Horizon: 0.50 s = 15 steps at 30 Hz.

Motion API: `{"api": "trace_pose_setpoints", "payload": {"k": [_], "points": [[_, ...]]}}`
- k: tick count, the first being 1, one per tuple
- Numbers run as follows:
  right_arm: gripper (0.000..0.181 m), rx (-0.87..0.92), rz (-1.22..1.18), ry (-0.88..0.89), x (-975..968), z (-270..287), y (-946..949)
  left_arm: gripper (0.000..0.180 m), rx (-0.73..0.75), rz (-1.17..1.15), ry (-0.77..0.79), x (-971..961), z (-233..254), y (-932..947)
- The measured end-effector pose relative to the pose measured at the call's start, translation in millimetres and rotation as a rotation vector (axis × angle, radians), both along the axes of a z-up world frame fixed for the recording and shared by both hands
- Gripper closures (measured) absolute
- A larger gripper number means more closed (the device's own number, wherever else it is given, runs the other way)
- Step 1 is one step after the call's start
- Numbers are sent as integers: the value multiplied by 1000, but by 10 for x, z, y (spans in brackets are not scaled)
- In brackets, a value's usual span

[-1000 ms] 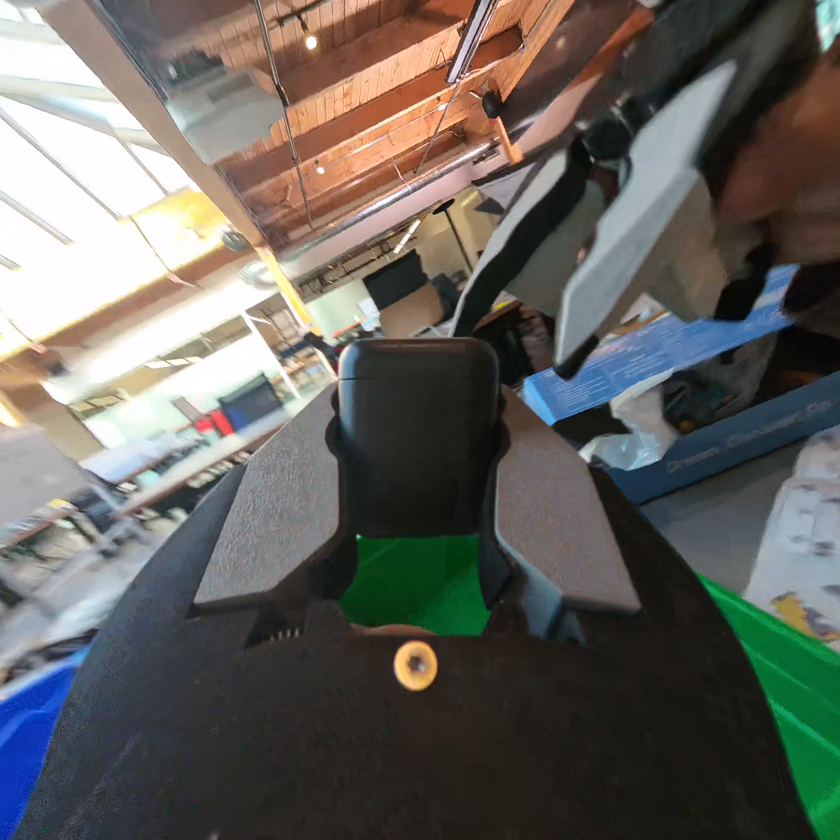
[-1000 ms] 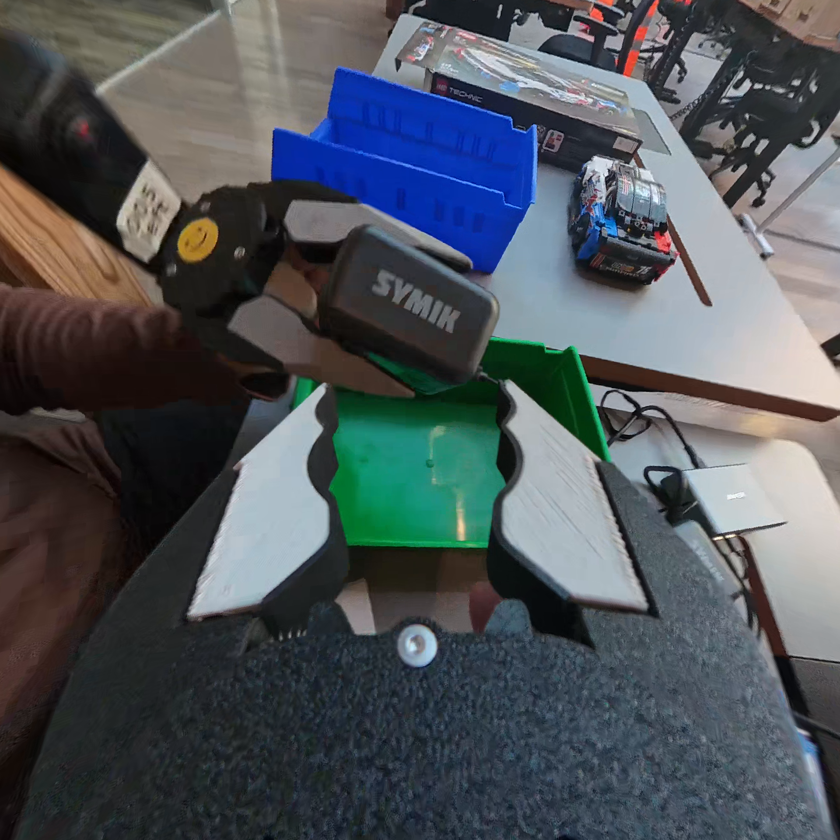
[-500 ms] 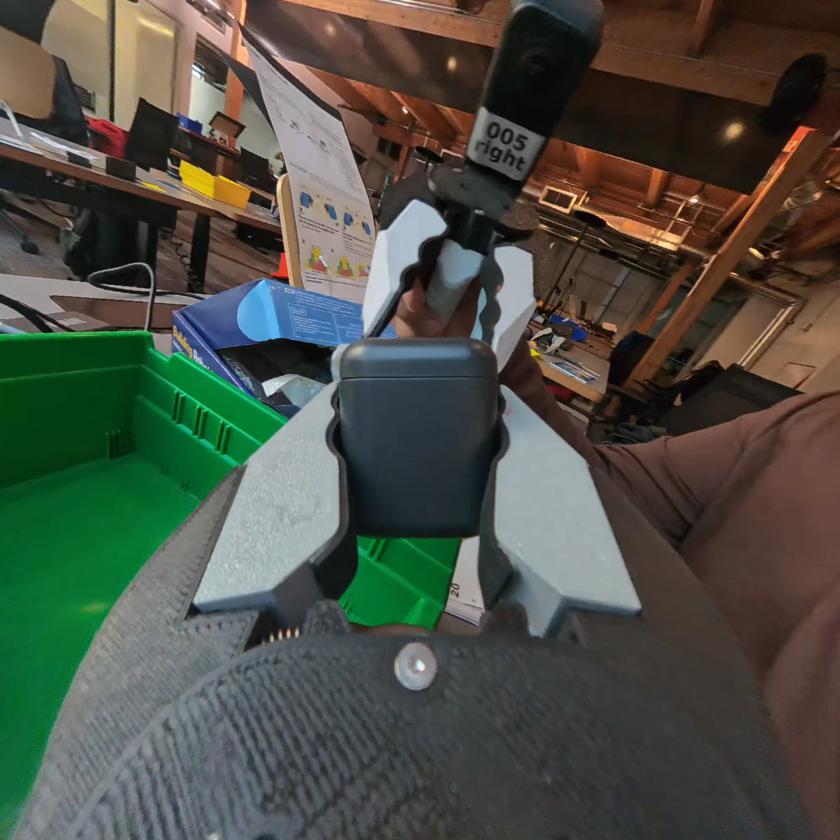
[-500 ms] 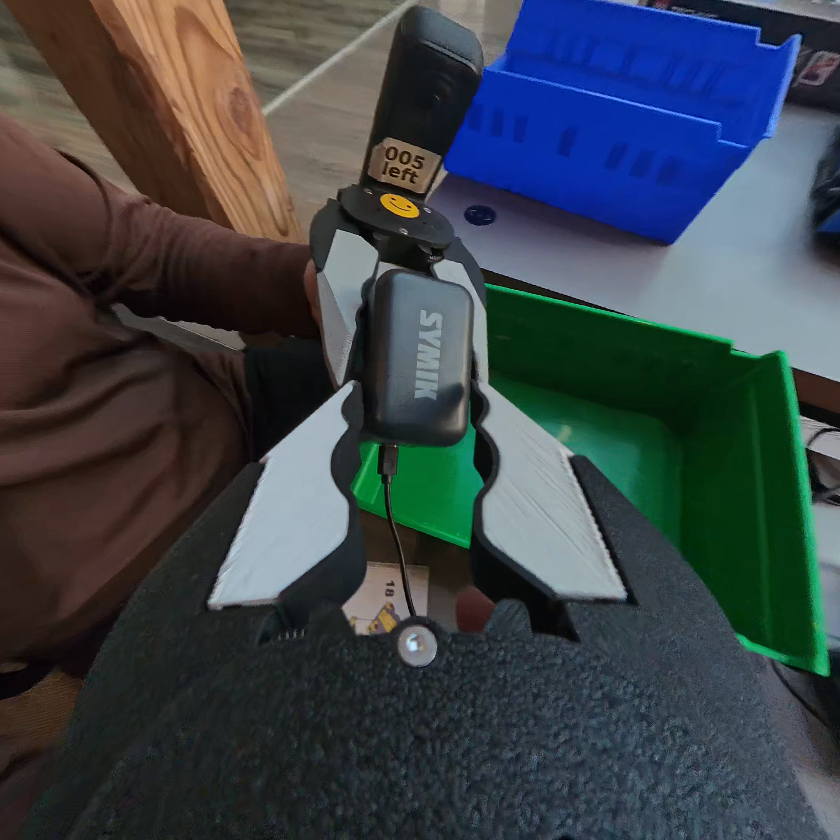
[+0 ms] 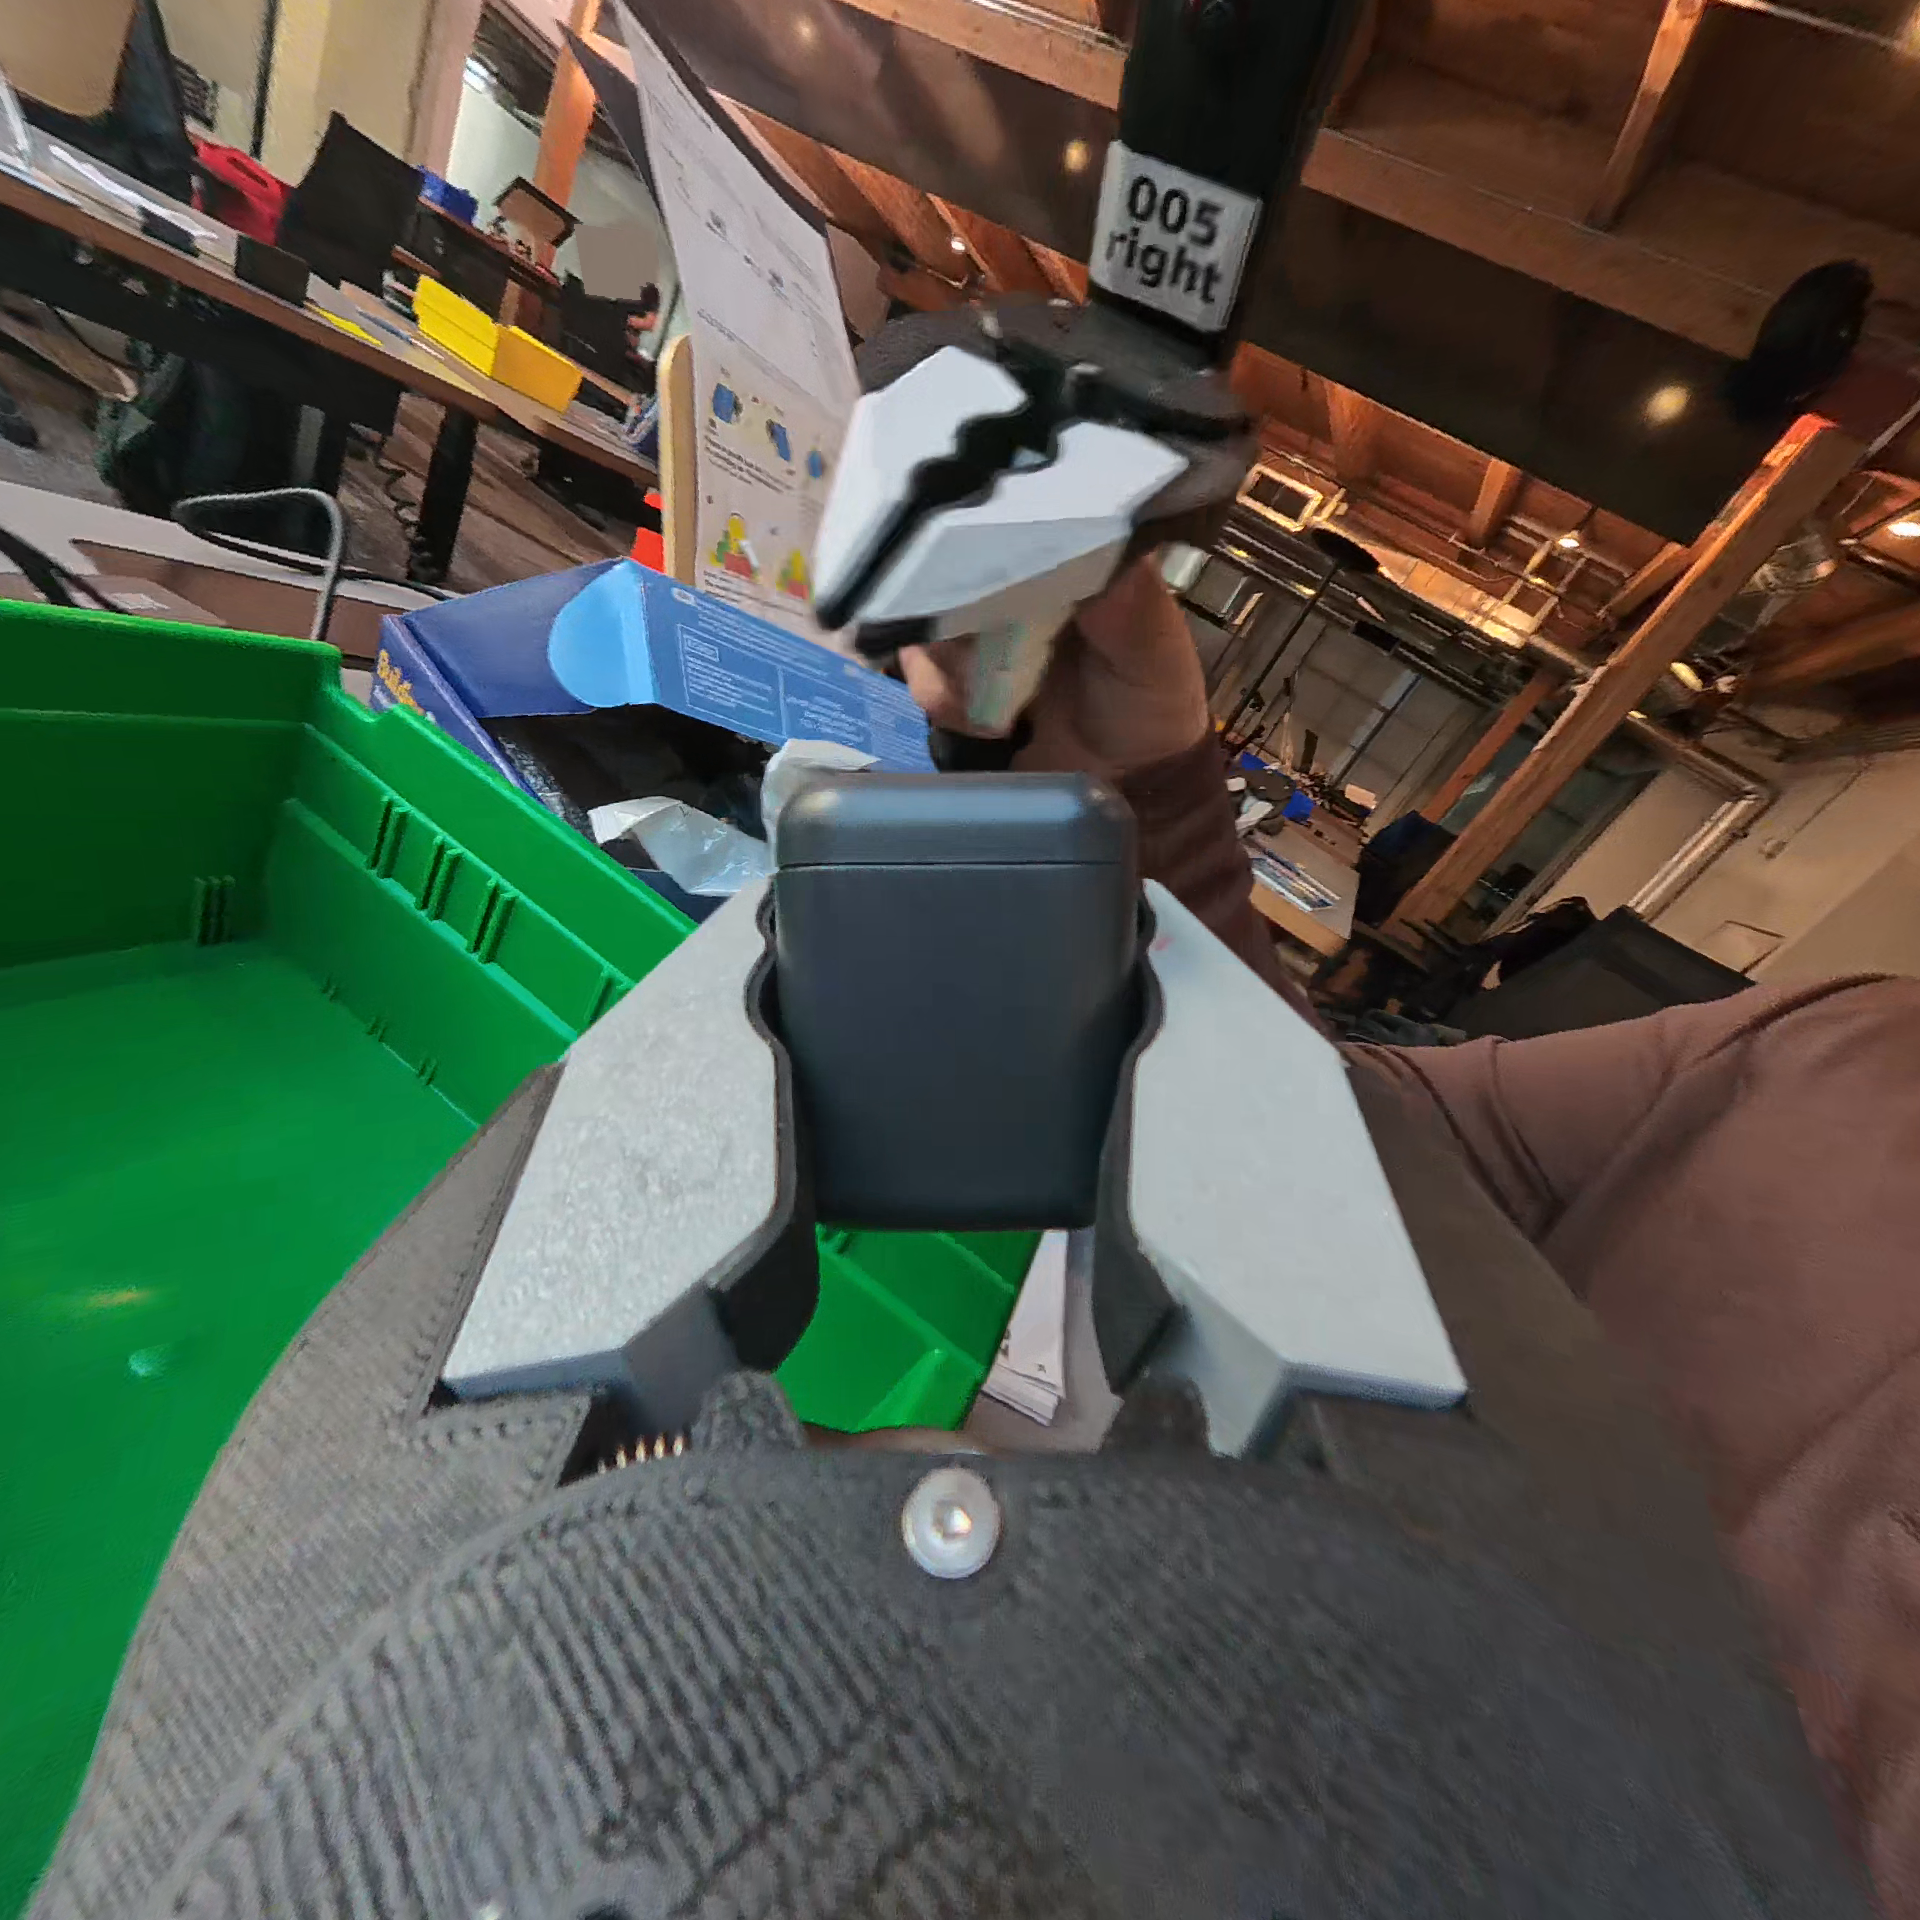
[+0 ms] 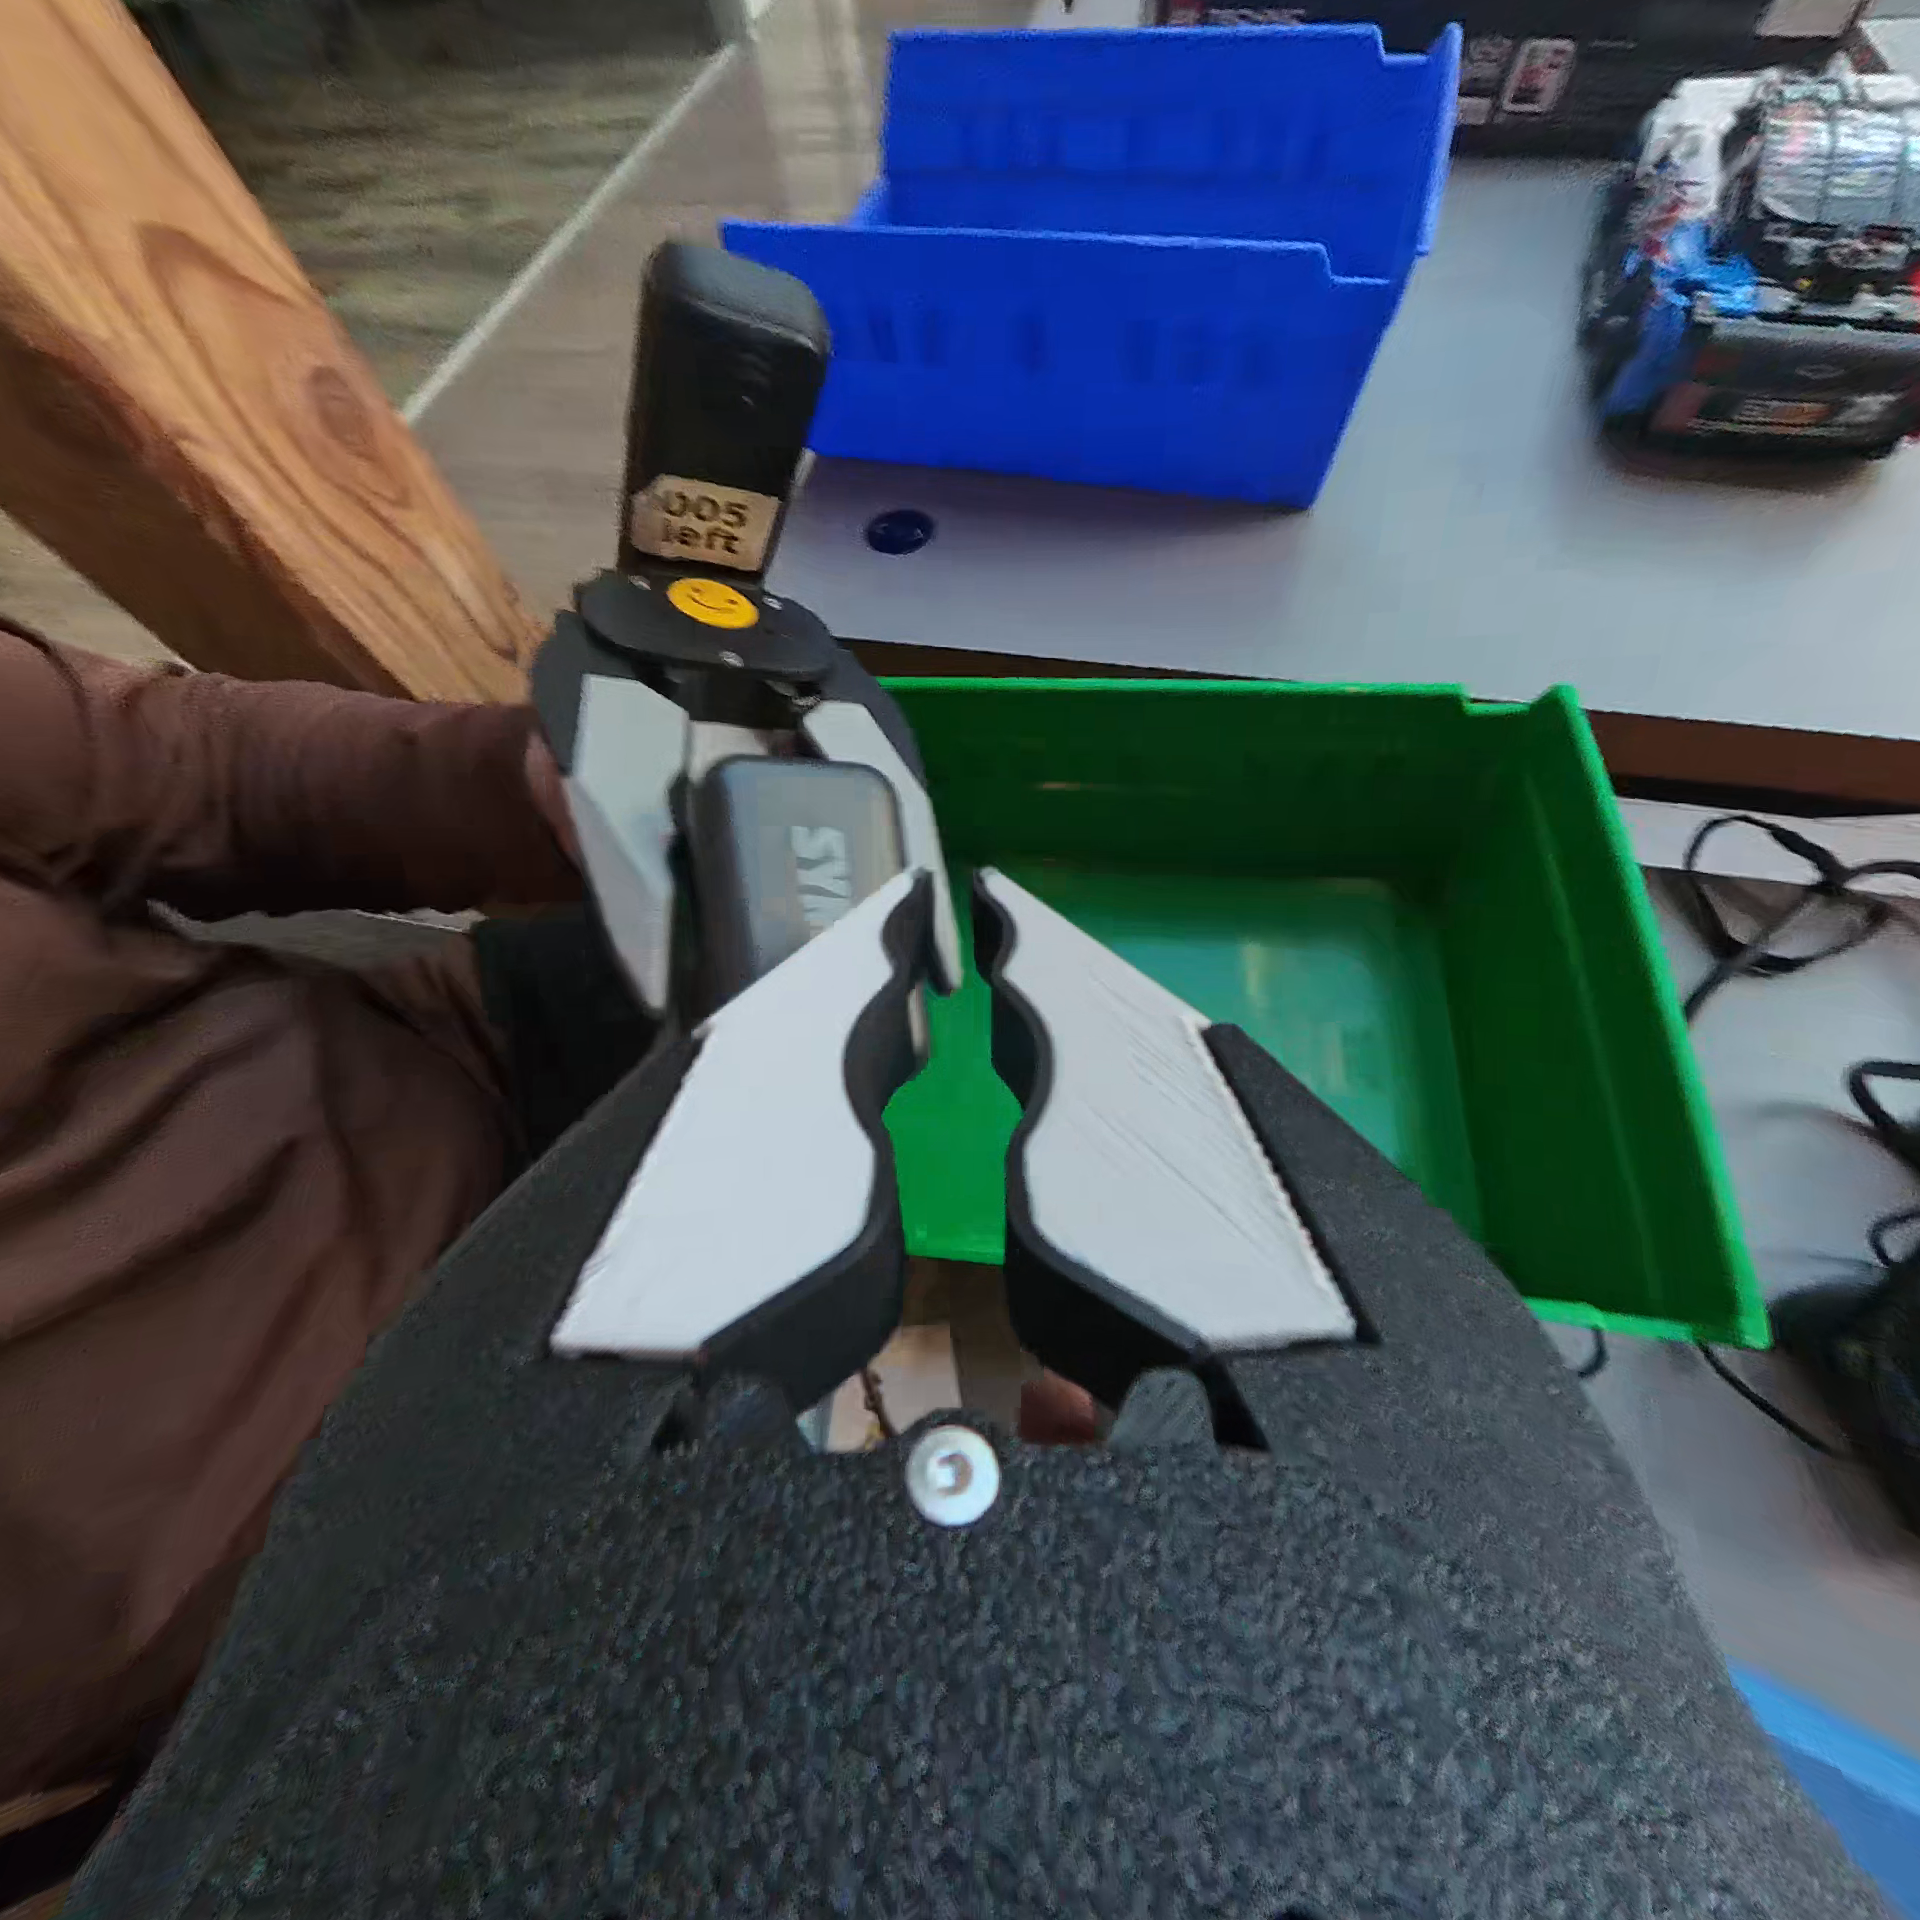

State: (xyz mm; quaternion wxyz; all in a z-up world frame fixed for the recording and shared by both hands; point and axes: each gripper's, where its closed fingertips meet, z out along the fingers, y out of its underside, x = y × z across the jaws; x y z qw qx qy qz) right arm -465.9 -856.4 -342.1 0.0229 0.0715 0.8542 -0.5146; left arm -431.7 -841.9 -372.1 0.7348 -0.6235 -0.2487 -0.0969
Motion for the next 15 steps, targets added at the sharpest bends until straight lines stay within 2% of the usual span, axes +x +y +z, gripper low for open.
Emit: {"api": "trace_pose_setpoints", "payload": {"k": [2, 3, 4, 7, 12, 15], "points": [[143, -88, 115, -61, 217, 178, -11, 117, -6, 28, -35, -95, -41, -21], [139, -97, 194, -68, 358, 200, 4, 117, 24, 22, -65, -121, -26, -41], [139, -63, 227, -46, 425, 140, 25, 117, 66, 17, -92, -139, 5, -61], [139, 77, 116, 72, 238, -105, 49, 117, 130, -10, -126, -123, 78, -77], [141, 71, 168, -96, 280, -168, -2, 117, 113, -18, -130, -89, 98, -32], [148, 91, 137, -99, 222, -187, -7, 117, 76, 12, -143, -137, 27, -37]]}}
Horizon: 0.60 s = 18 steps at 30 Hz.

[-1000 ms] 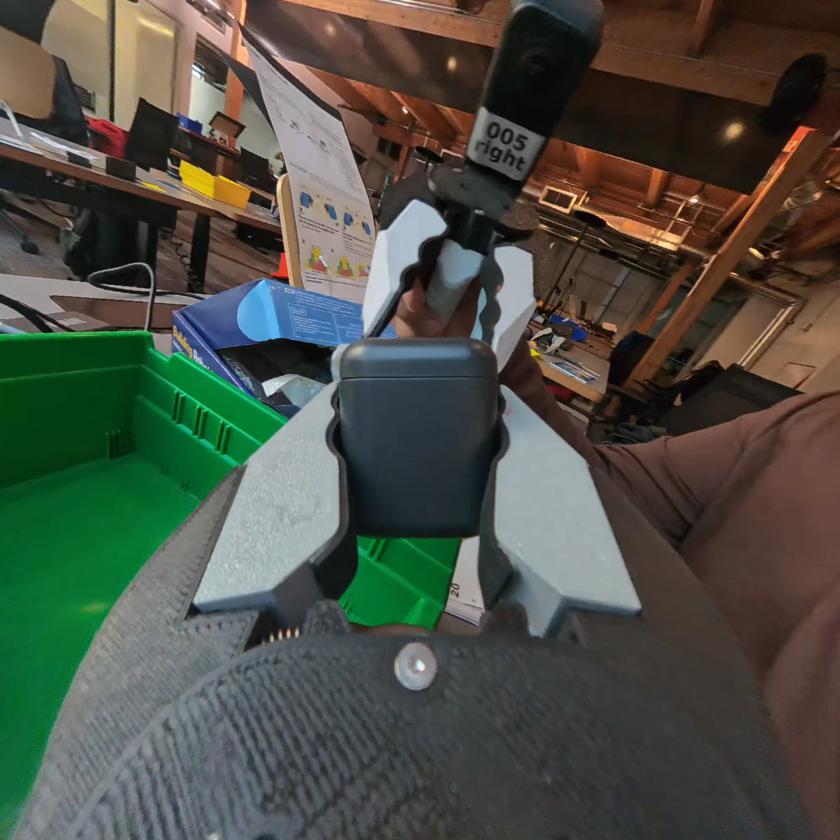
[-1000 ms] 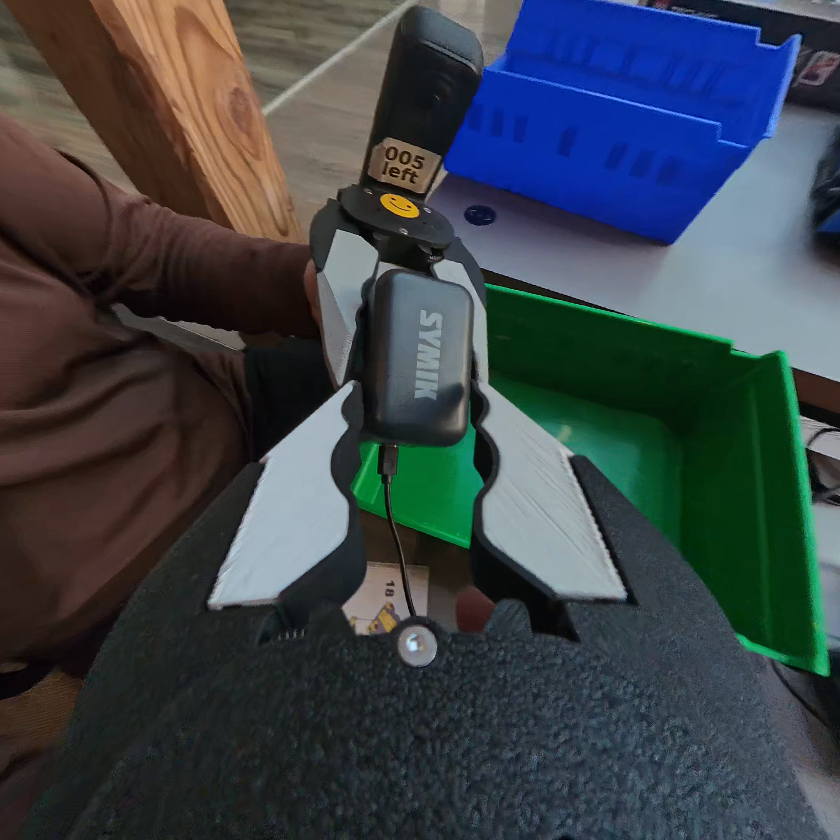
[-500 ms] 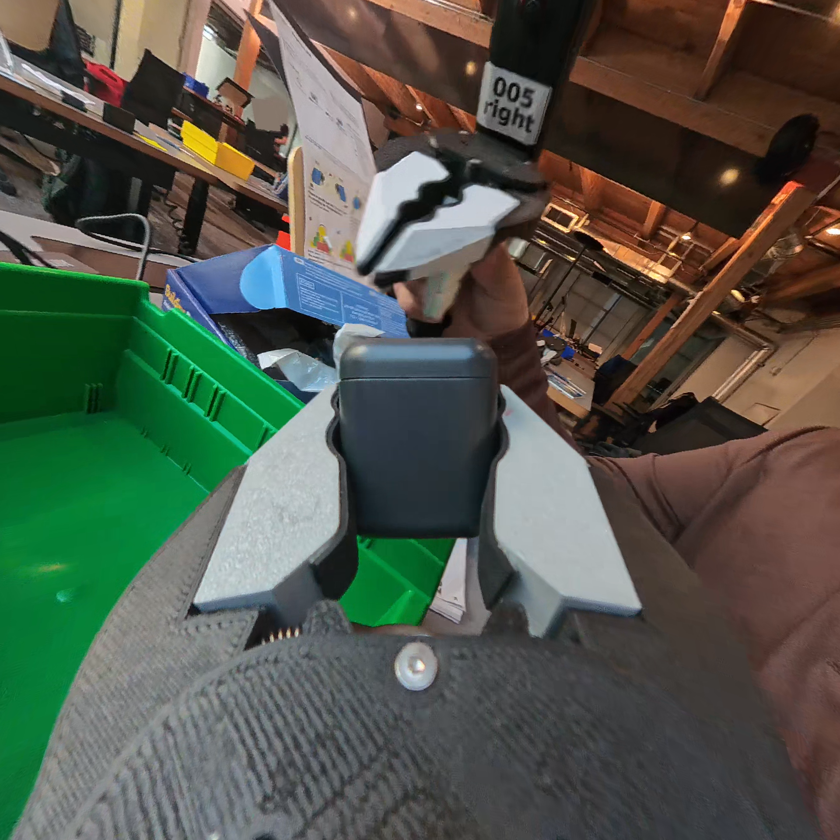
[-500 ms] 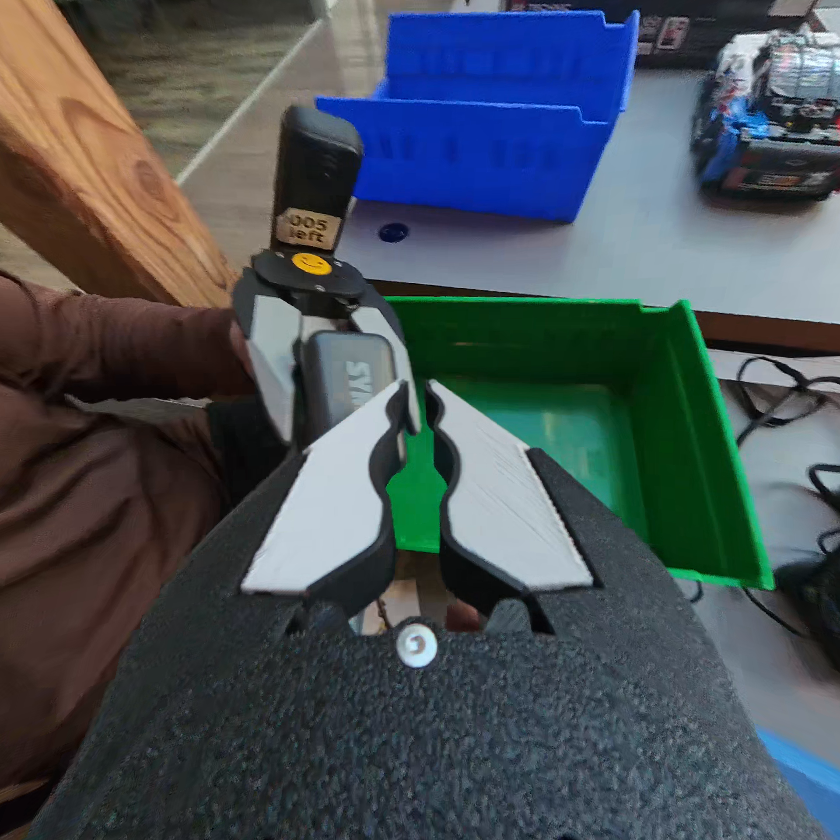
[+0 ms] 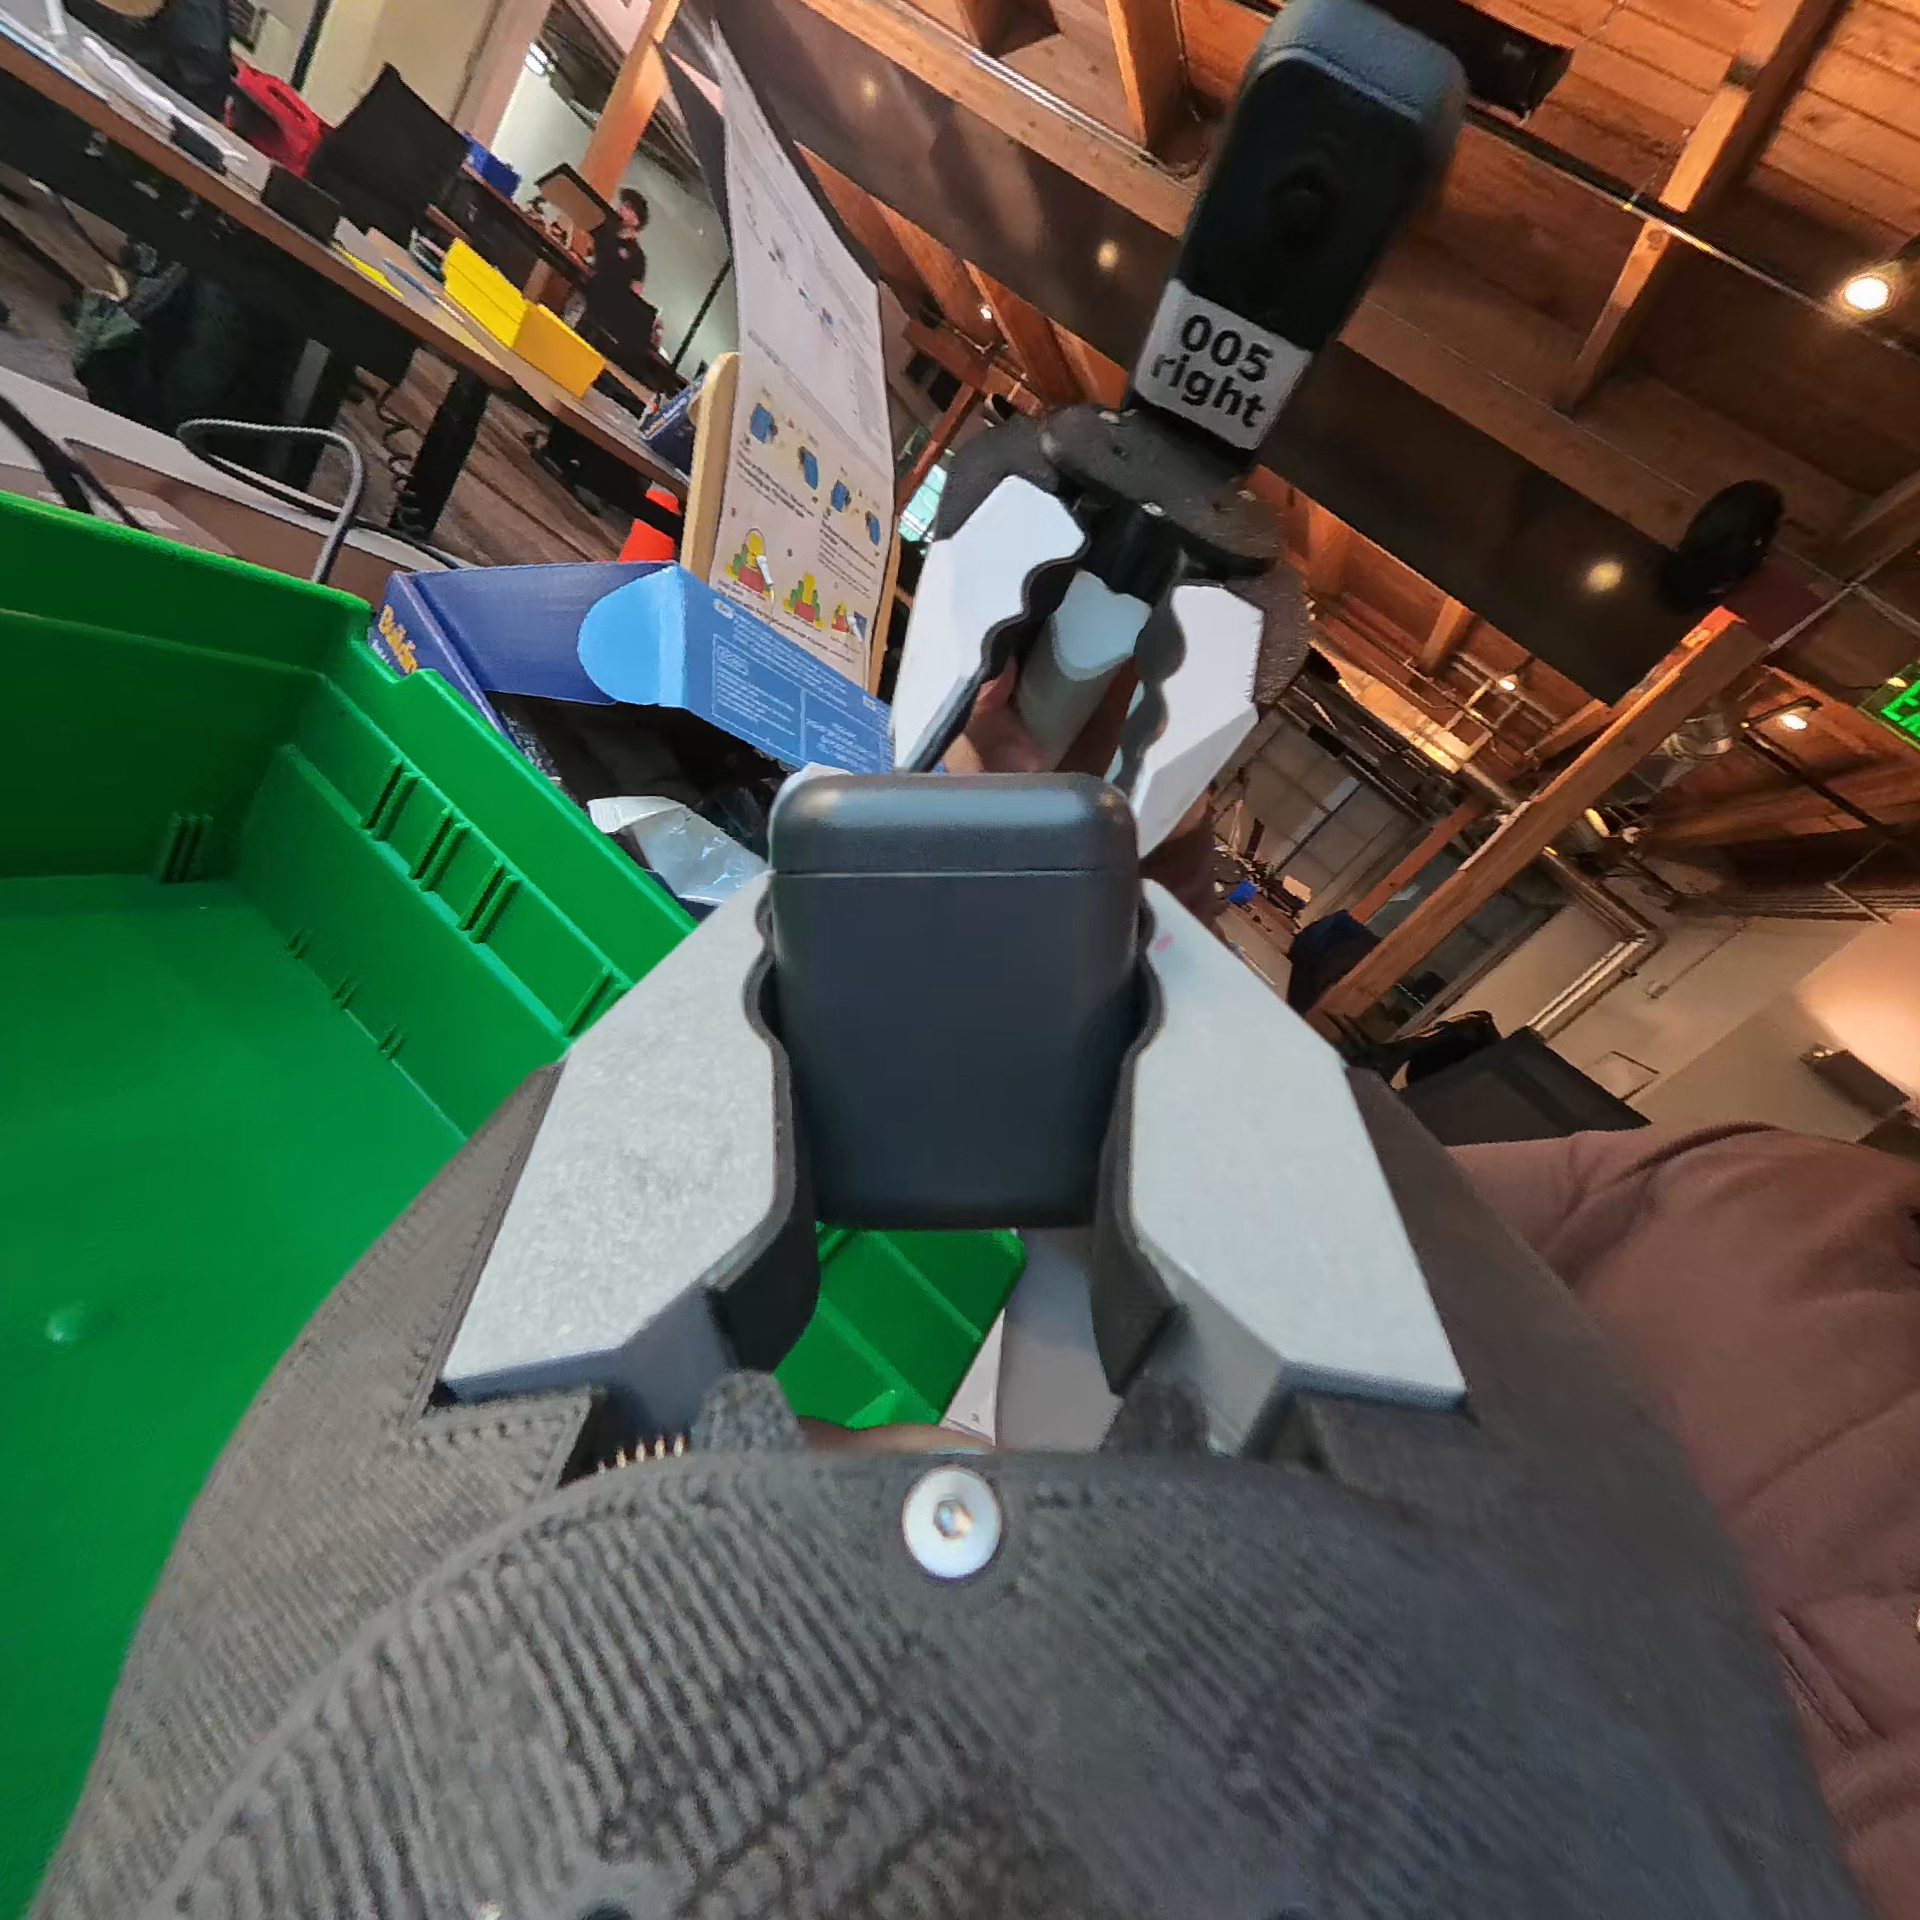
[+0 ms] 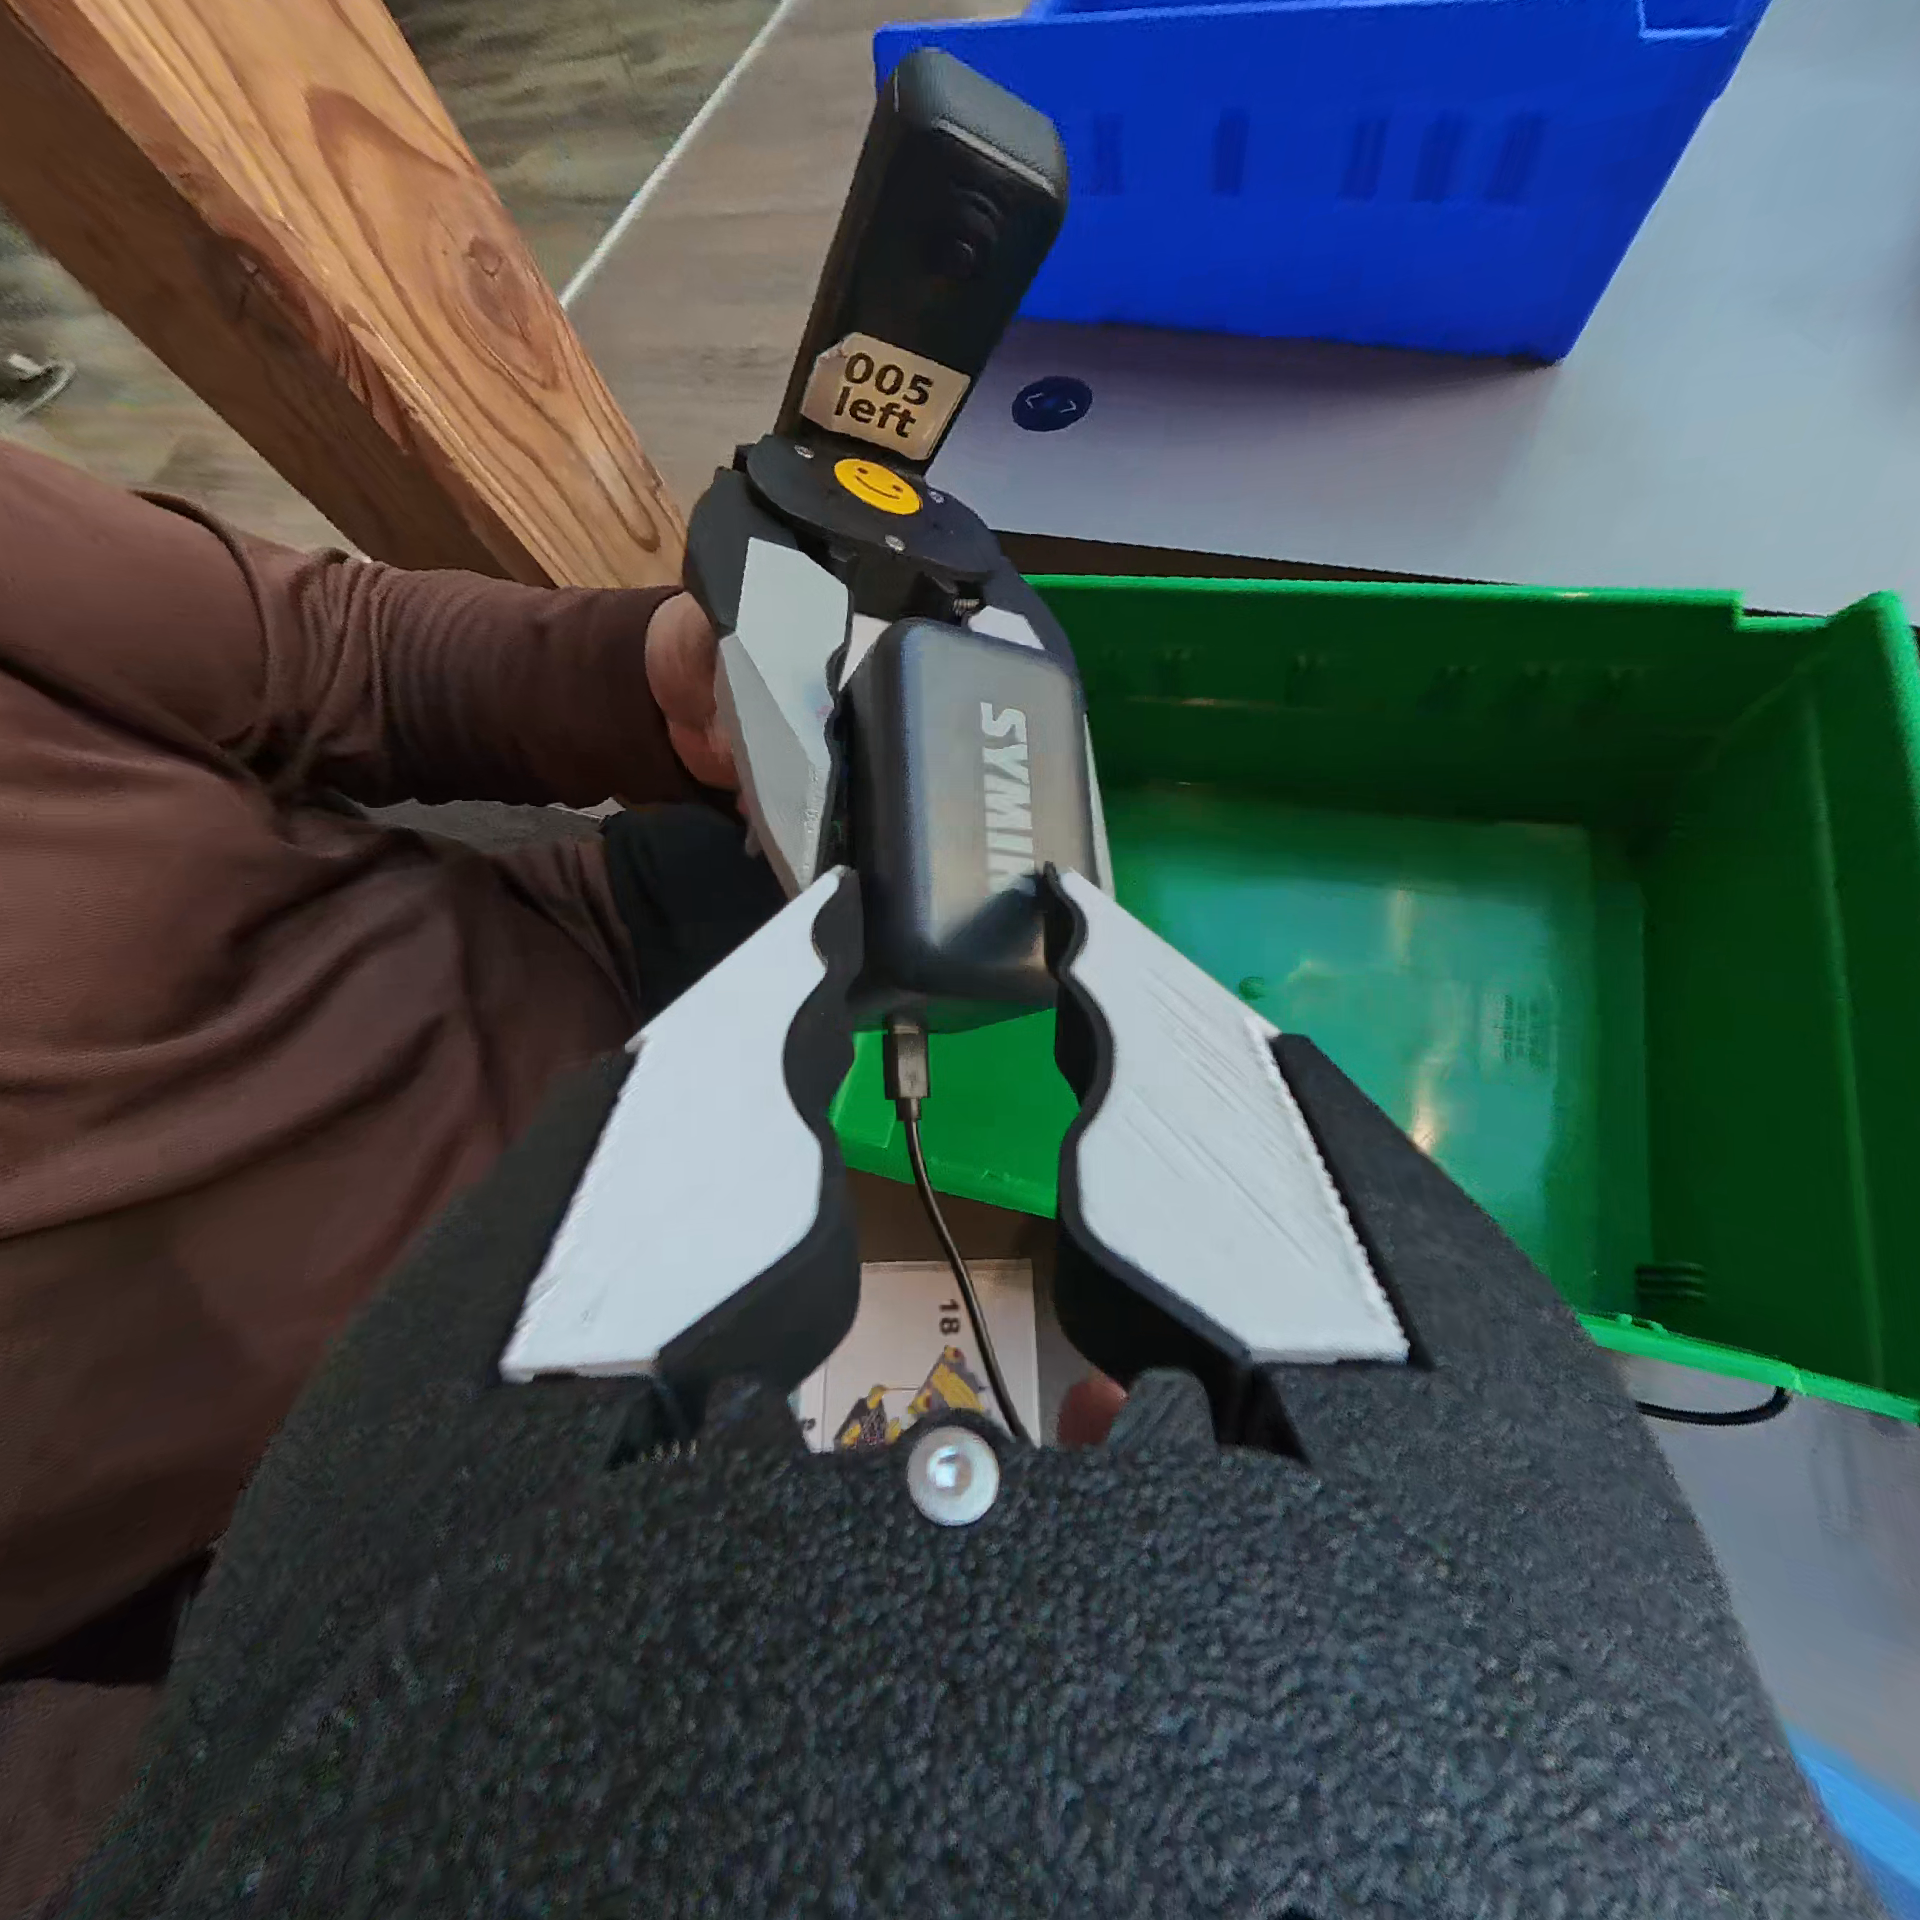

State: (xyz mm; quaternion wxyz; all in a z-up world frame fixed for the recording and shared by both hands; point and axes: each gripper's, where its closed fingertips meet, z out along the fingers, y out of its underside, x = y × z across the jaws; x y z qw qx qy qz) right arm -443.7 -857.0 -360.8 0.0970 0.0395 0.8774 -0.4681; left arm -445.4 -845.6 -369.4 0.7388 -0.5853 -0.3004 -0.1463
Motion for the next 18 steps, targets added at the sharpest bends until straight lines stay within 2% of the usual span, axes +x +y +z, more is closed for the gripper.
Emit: {"api": "trace_pose_setpoints", "payload": {"k": [5, 8, 10, 12, 15, 18], "points": [[162, -40, -43, 67, -59, 107, -45, 117, 11, 18, -28, -48, -20, -24], [167, -46, -67, 84, -103, 119, -40, 117, -31, 31, -13, -68, -52, -29], [181, -73, -219, 200, -394, 195, 37, 117, -53, 8, 3, -17, -75, -9], [181, -66, -229, 214, -436, 178, 83, 117, -61, -12, 16, 69, -56, 68], [181, -147, -305, 184, -555, 326, 134, 117, -104, 15, 55, 28, -47, 106], [181, -129, -338, 217, -608, 327, 206, 117, -52, -1, 43, 30, 53, 101]]}}
